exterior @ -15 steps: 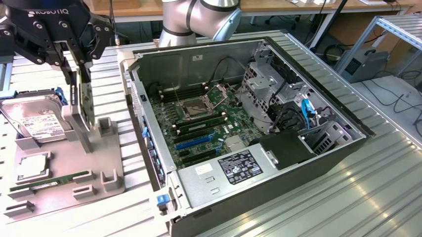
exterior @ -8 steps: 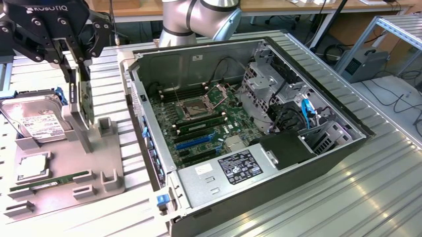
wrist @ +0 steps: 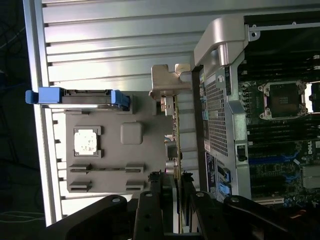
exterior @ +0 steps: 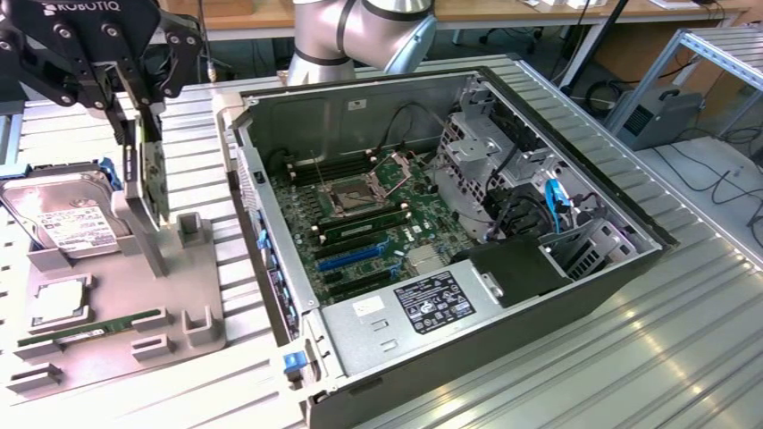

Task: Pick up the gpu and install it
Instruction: 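Pick up the gpu and move the gpu toward the slot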

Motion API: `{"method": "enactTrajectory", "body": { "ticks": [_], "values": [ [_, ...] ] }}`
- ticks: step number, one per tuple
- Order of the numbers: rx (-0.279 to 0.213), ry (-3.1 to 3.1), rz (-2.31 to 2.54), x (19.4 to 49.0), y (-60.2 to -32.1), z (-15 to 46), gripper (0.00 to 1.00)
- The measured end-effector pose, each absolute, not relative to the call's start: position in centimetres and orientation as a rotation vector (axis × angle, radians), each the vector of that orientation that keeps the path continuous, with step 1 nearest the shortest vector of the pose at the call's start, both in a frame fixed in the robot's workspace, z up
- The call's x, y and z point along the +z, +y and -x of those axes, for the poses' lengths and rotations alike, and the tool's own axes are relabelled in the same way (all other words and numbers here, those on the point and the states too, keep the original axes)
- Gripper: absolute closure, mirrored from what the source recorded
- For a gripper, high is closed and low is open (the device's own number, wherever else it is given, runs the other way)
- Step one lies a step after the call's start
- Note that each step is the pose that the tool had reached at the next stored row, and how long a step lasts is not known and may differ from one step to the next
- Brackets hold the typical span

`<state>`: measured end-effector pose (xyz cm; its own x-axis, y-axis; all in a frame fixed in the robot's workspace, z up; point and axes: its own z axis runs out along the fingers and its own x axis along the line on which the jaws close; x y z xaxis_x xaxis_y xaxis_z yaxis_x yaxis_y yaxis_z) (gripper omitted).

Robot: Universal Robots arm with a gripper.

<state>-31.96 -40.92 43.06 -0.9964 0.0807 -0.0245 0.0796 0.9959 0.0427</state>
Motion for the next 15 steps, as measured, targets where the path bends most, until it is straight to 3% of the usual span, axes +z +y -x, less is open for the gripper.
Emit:
{"method": "enactTrajectory", "body": {
  "ticks": [15],
  "values": [
    [0.065,3.112,-0.125,43.45,-40.92,31.95,0.73]
  ]
}}
